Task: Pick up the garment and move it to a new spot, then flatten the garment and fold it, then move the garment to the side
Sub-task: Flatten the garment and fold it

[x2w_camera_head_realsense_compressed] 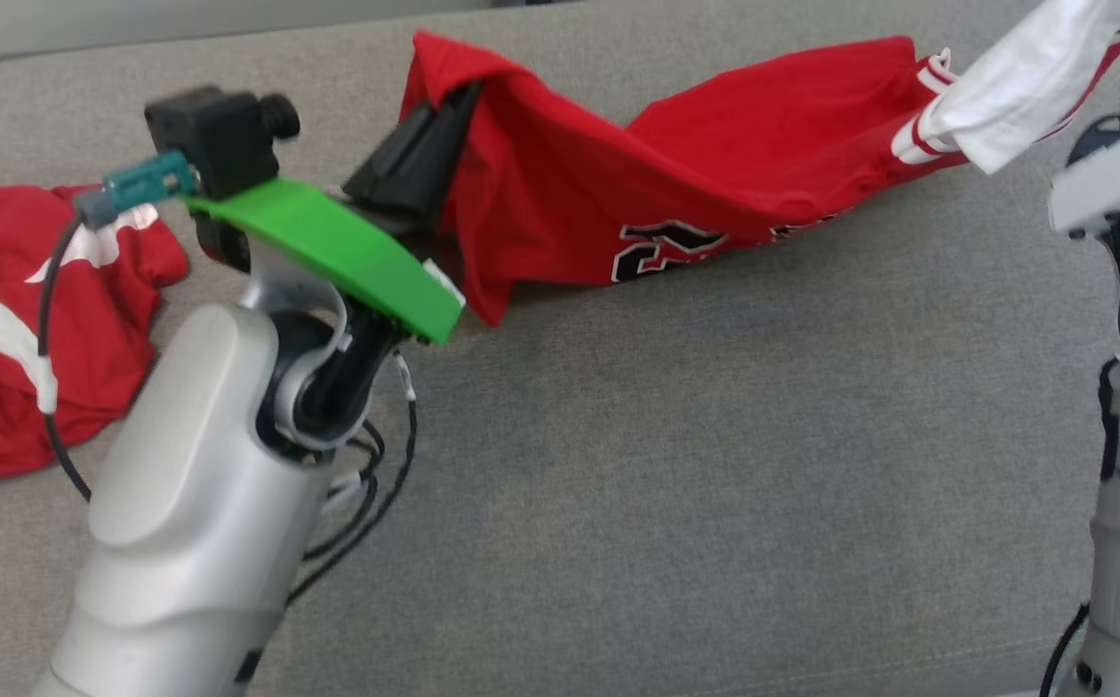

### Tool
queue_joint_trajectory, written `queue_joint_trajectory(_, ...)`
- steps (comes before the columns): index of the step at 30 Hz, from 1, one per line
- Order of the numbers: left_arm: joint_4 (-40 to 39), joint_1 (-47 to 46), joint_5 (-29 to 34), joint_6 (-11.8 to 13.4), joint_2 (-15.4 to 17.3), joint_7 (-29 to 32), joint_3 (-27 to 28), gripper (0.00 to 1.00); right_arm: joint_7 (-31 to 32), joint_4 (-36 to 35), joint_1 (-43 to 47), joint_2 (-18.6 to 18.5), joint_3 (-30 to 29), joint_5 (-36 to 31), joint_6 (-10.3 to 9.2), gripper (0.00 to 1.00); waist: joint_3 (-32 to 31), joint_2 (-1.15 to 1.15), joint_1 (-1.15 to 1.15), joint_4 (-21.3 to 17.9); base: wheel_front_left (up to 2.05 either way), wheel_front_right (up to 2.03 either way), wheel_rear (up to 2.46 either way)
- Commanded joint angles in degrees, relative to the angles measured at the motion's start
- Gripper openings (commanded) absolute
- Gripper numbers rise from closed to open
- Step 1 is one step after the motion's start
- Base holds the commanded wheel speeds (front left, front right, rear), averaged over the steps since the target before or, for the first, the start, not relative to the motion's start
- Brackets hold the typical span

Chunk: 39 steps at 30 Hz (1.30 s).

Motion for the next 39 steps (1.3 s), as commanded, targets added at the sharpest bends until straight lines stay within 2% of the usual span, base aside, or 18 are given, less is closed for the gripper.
queue_joint_trajectory(1,1.5,-4.1,0.9,0.2,0.4,-0.4,0.6,0.0,0.4,3.4,-3.7,-0.6,0.9,1.2,-0.06,0.0,6.0,0.0,0.0,-1.6,0.0,0.0,0.0)
queue_joint_trajectory(5,8.3,-13.9,3.3,0.7,1.0,-2.9,3.2,0.0,-2.1,15.4,-15.7,-1.9,3.4,2.3,-0.04,0.0,12.2,0.0,0.0,-3.5,0.0,0.0,0.0)
queue_joint_trajectory(11,18.3,-29.5,11.3,-0.3,2.8,-11.6,2.1,0.0,-17.5,30.3,-33.7,-4.5,8.4,-3.9,-0.05,0.0,16.5,0.0,0.0,-5.0,0.0,0.0,0.0)
queue_joint_trajectory(13,20.1,-33.0,13.3,-0.4,3.4,-14.6,1.4,0.0,-22.1,32.5,-38.3,-4.5,9.0,-5.7,-0.05,0.0,16.7,0.0,0.0,-5.1,0.0,0.0,0.0)
queue_joint_trajectory(17,21.6,-39.9,15.9,-0.3,2.7,-21.2,3.5,0.0,-30.8,34.6,-46.8,-5.1,8.1,-9.7,-0.05,0.0,16.9,0.0,0.0,-5.0,0.0,0.0,0.0)
queue_joint_trajectory(22,17.2,-42.1,19.1,-0.3,1.3,-22.5,8.5,0.0,-33.2,33.8,-52.0,-6.4,6.7,-12.4,-0.05,0.0,17.4,0.0,0.0,-3.9,0.0,0.0,0.0)
queue_joint_trajectory(28,15.3,-33.7,20.9,-0.9,-1.7,-22.3,9.3,0.0,-33.1,34.1,-45.2,-8.0,7.6,-10.4,-0.05,0.0,18.8,0.0,0.0,-2.1,0.0,0.0,0.0)
queue_joint_trajectory(31,15.7,-26.6,20.2,-0.9,-2.6,-22.3,6.7,0.0,-33.2,35.9,-39.0,-9.8,10.1,-8.1,-0.06,0.0,18.6,0.0,0.0,-0.8,0.0,0.0,0.0)
queue_joint_trajectory(35,14.9,-17.4,18.2,-0.9,-1.8,-22.3,4.3,0.0,-32.0,36.8,-28.8,-11.9,11.2,-3.0,-0.08,0.0,16.4,0.0,0.0,0.5,0.0,0.0,0.0)
queue_joint_trajectory(39,13.2,-7.7,15.7,-0.9,-0.4,-22.3,3.5,0.0,-25.9,33.4,-16.9,-12.7,10.4,2.4,-0.08,0.0,11.9,0.0,0.0,1.2,0.0,0.0,0.0)
